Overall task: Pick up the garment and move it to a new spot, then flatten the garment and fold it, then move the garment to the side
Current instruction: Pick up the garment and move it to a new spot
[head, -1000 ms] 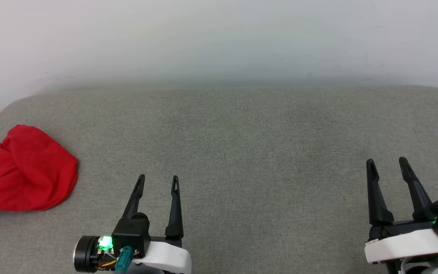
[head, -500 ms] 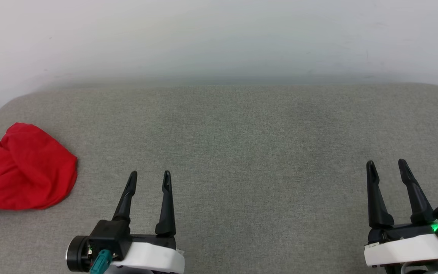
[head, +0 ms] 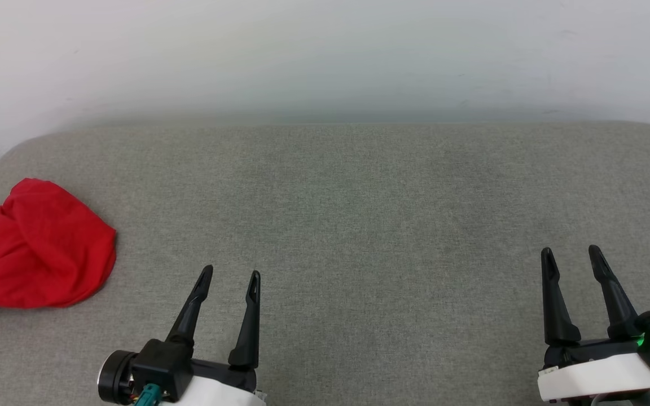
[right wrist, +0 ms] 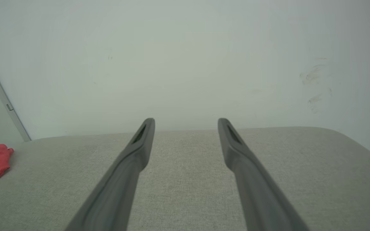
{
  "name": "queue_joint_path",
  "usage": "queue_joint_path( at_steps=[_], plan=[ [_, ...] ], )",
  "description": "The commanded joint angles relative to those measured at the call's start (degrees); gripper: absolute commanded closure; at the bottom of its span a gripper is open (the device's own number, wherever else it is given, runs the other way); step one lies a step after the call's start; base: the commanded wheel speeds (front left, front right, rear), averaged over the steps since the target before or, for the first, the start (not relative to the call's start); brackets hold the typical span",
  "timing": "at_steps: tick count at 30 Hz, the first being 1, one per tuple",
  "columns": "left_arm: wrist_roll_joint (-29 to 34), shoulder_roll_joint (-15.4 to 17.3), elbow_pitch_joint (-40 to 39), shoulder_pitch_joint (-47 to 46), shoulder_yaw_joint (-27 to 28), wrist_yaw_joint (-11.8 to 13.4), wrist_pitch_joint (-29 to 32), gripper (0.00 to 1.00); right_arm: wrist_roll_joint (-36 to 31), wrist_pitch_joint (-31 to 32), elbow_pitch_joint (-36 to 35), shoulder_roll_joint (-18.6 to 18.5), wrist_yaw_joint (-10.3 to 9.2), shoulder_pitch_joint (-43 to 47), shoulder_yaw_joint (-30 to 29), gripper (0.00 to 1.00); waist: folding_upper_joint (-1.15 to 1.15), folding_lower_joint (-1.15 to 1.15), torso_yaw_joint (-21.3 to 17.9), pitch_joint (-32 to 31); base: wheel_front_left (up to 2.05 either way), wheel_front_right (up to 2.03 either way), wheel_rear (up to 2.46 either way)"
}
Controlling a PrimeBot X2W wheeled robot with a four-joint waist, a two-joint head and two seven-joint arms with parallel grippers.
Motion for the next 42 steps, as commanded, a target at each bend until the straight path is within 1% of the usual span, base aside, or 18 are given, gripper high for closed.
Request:
queue_joint_path(
  at_steps=[1, 5, 8, 19, 24, 31, 42],
  plan=[
    [1.42, -0.22, 0.13, 0.69, 0.32, -0.58, -0.50, 0.00, -1.13, -0.54, -0.03, -0.27, -0.02, 0.16, -0.05, 0.00, 0.00, 0.00, 0.06, 0.08, 0.00, 0.00, 0.00],
    [3.24, -0.71, 1.33, 0.88, 1.01, -2.01, -0.87, 0.00, -2.37, -0.87, -0.17, -0.27, -0.02, 0.07, -0.12, 0.00, 0.00, 0.00, 0.18, 0.33, 0.00, 0.00, 0.00],
    [4.13, -0.93, 2.02, 0.82, 1.40, -2.55, -1.20, 0.00, -2.92, -1.20, 0.01, -0.28, -0.02, 0.07, -0.27, 0.00, 0.00, 0.00, 0.24, 0.51, 0.00, 0.00, 0.00],
    [1.55, -1.06, 2.98, 0.04, 1.68, -3.49, -1.09, 0.00, -1.71, -1.10, 0.53, -0.28, -0.02, -0.21, -0.02, 0.00, 0.00, 0.00, 0.63, 0.85, 0.00, 0.00, 0.00],
    [0.94, -1.06, 3.34, -0.24, 1.68, -3.46, -1.09, 0.00, -0.85, -1.09, 0.97, -0.27, -0.02, 0.04, 0.13, 0.00, 0.00, 0.00, 1.78, 0.77, 0.00, 0.00, 0.00],
    [-0.47, -1.07, 3.46, -0.07, 2.80, -2.77, -1.09, 0.00, -0.96, -1.09, 0.38, -0.26, -0.02, 0.70, 1.39, 0.00, 0.00, 0.00, 6.20, 0.48, 0.00, 0.00, 0.00],
    [-0.63, -1.06, 3.16, 1.01, 4.94, -2.75, -1.09, 0.00, -1.66, -1.09, 0.50, -0.25, -0.02, 1.34, 4.84, 0.00, 0.00, 0.00, 16.86, -0.42, 0.00, 0.00, 0.00]
  ],
)
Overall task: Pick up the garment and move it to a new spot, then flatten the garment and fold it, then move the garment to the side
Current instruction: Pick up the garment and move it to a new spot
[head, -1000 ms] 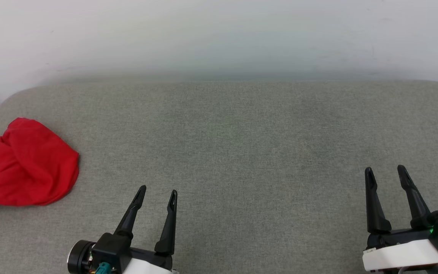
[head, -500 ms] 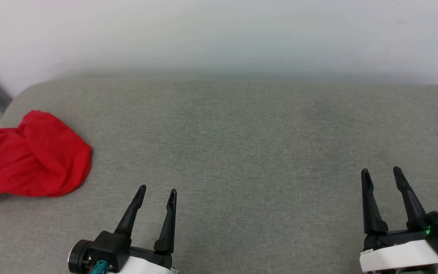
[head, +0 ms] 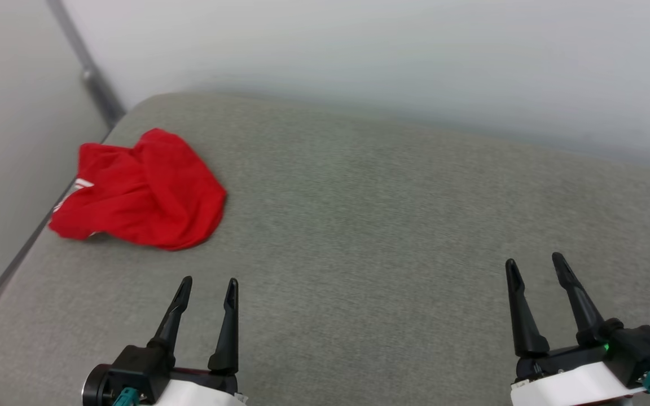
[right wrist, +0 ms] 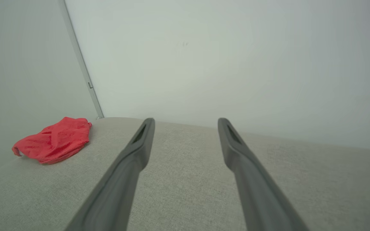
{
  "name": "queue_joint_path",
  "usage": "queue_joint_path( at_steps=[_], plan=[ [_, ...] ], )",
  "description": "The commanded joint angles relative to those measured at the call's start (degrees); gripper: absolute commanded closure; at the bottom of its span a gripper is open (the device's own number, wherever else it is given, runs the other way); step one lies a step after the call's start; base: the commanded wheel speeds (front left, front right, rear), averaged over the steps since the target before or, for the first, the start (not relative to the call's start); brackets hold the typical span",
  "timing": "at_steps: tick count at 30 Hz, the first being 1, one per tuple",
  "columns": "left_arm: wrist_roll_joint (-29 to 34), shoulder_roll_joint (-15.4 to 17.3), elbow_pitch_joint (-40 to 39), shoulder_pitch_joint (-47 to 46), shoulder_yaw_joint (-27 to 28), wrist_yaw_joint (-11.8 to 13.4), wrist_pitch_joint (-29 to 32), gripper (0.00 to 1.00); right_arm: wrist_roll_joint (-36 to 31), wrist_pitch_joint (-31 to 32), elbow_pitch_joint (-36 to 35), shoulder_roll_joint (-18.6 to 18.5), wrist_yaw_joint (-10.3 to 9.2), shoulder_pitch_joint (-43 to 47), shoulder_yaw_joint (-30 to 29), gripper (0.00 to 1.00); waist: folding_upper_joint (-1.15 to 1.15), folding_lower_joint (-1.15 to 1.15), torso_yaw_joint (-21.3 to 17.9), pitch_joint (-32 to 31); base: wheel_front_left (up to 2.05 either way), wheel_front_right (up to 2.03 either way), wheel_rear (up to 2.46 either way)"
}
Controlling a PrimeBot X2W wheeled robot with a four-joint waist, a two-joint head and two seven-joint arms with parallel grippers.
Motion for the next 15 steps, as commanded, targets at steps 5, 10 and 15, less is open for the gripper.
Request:
queue_joint_path(
  at_steps=[5, 10, 15],
  plan=[
    [-0.12, -0.05, 0.21, 1.28, 1.71, 0.09, -0.16, 0.00, -0.05, -0.12, 0.59, -0.20, -0.02, 0.82, 2.57, 0.00, 0.00, 0.00, 8.27, -1.40, 0.00, 0.00, 0.00],
    [0.50, -0.05, 0.09, 1.77, 1.68, -0.25, -0.16, 0.00, 0.75, -0.12, 0.53, -0.19, -0.02, 1.16, 3.55, 0.00, 0.00, 0.00, 11.94, -2.08, 0.00, 0.00, 0.00],
    [0.83, -0.04, 0.22, 2.75, 2.03, -0.58, -0.16, 0.00, 1.44, -0.12, 0.79, -0.19, -0.02, 1.23, 4.34, 0.00, 0.00, 0.00, 14.17, -2.69, 0.00, 0.00, 0.00]
  ],
)
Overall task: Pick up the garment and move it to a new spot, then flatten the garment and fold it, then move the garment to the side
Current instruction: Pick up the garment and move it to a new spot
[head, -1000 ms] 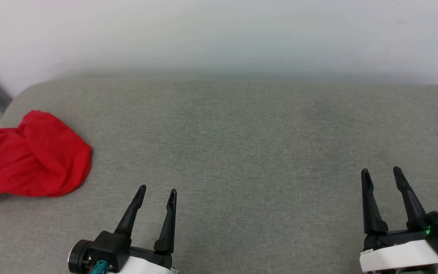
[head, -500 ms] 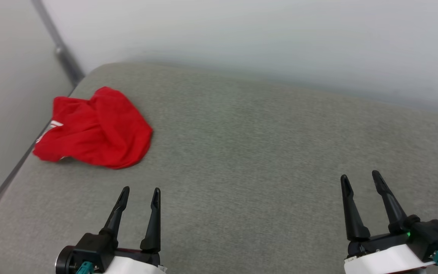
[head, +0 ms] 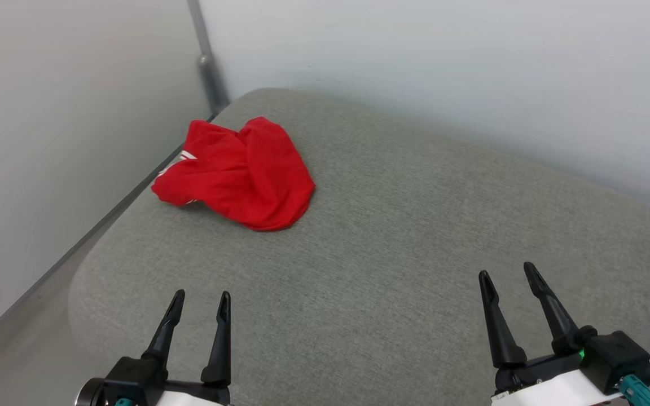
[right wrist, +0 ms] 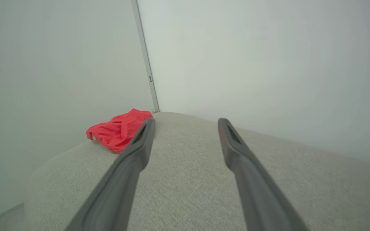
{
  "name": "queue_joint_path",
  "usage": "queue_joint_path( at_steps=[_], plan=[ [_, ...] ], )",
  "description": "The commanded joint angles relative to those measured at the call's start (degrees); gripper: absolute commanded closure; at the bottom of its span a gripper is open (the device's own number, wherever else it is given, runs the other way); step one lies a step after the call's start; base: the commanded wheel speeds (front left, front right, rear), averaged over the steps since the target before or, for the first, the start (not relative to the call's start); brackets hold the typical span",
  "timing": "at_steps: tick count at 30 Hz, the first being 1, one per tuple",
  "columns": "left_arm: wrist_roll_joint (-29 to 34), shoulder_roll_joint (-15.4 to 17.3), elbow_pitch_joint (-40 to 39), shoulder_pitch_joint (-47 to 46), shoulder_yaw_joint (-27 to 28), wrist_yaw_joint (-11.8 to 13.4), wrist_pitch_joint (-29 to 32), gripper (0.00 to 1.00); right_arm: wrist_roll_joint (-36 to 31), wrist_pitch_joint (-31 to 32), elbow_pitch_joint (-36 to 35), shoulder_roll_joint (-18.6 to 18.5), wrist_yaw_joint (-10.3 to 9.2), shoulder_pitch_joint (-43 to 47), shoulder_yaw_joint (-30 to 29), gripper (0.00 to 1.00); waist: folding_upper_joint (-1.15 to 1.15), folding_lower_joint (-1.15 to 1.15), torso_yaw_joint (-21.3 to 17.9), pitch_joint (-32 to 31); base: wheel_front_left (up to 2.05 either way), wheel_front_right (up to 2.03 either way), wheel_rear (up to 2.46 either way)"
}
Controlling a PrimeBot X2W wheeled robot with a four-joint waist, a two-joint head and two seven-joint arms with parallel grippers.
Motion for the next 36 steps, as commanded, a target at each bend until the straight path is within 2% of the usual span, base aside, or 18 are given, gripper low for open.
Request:
queue_joint_path(
  at_steps=[1, 10, 18, 26, 28, 31, 34, 36],
  plan=[
    [-0.15, -0.06, 0.12, 0.90, 0.47, -0.13, -0.16, 0.00, 0.59, -0.12, 0.12, -0.19, -0.02, 0.51, 0.27, 0.00, 0.00, 0.00, 1.24, -0.55, 0.00, 0.00, 0.00],
    [-0.20, -0.05, -0.10, 0.93, 0.79, -0.38, -0.16, 0.00, 0.50, -0.12, 0.04, -0.19, -0.02, 0.68, 0.79, 0.00, 0.00, 0.00, 1.74, -0.29, 0.00, 0.00, 0.00],
    [-0.78, -0.05, 0.12, 0.41, 1.26, -0.46, -0.16, 0.00, -0.02, -0.12, 0.02, -0.19, -0.02, -0.19, 1.22, 0.00, 0.00, 0.00, 0.27, 0.83, 0.00, 0.00, 0.00],
    [-0.57, 0.58, 1.93, -5.94, 3.30, -1.29, -0.16, 0.00, -3.37, -0.12, -1.40, -0.20, -0.02, -2.62, 0.61, 0.00, 0.00, 0.00, -3.07, 8.01, 0.00, 0.00, 0.00],
    [-1.33, 2.45, 3.95, -9.18, 3.86, -1.50, -0.15, 0.00, -4.38, -0.12, -1.80, -0.19, -0.02, -3.39, 0.45, 0.00, 0.00, 0.00, -4.00, 10.61, 0.00, 0.00, 0.00],
    [-3.51, 7.38, 9.15, -15.72, 2.86, -1.52, 0.53, 0.00, -6.49, -0.12, -2.34, -0.20, -0.02, -4.93, 0.41, 0.00, 0.00, 0.00, -5.59, 14.75, 0.00, 0.00, 0.00],
    [-6.33, 14.68, 12.96, -23.93, 0.92, -1.50, 4.49, 0.00, -7.97, -0.11, -3.97, -0.22, -0.03, -6.29, -0.37, 0.00, 0.00, 0.00, -6.98, 18.57, 0.00, 0.00, 0.00],
    [-9.26, 19.46, 15.10, -28.55, -0.79, -1.50, 9.17, 0.00, -8.81, -0.12, -4.45, -0.32, -0.02, -6.86, -0.29, 0.00, 0.00, 0.00, -7.94, 20.79, 0.00, 0.00, 0.00]
  ],
)
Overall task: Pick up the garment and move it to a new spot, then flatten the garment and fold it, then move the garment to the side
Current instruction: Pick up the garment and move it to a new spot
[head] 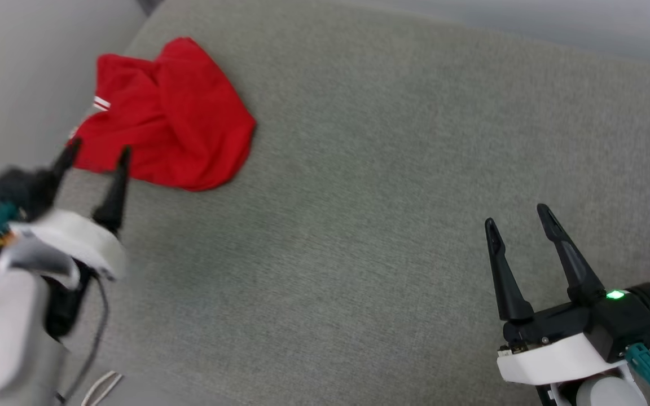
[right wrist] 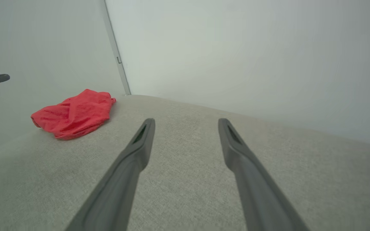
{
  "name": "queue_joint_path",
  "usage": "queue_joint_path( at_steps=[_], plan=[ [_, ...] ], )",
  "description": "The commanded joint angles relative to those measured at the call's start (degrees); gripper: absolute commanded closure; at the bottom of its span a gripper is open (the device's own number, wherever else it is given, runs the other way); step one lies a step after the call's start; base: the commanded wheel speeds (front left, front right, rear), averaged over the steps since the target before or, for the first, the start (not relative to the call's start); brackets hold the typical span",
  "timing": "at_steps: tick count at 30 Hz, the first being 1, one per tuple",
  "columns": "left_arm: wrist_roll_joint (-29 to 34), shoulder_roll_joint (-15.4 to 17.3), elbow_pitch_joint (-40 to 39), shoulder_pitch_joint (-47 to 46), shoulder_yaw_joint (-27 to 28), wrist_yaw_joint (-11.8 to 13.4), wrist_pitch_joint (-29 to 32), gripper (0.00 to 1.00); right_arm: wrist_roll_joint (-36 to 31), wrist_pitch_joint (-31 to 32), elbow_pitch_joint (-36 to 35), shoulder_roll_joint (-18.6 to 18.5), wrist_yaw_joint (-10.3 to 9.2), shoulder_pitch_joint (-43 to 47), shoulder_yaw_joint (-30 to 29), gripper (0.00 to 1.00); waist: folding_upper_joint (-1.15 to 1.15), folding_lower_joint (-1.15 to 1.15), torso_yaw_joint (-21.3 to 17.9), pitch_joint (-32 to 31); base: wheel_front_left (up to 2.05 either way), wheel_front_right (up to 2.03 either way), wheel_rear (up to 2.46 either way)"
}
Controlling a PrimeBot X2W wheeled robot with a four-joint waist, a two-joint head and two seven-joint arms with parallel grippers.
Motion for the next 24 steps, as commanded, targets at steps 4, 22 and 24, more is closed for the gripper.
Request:
queue_joint_path(
  at_steps=[4, 22, 24],
  plan=[
    [-7.65, 10.56, 3.01, -10.01, -4.82, 0.12, 11.87, 0.00, -1.96, -0.10, -2.09, -0.92, -0.03, -2.56, -0.12, 0.00, 0.00, 0.00, -4.41, 7.87, 0.00, 0.00, 0.00],
    [-39.67, 24.44, 12.95, -23.69, -14.40, 0.10, 51.82, 0.00, -4.28, -0.11, -4.02, -1.58, -0.03, -4.93, -0.40, 0.00, 0.00, 0.00, -10.07, 16.09, 0.00, 0.00, 0.00],
    [-40.16, 24.08, 13.90, -23.78, -15.35, 0.10, 52.34, 0.00, -4.31, -0.11, -4.05, -1.62, -0.02, -5.15, -0.37, 0.00, 0.00, 0.00, -10.23, 16.56, 0.00, 0.00, 0.00]
  ],
)
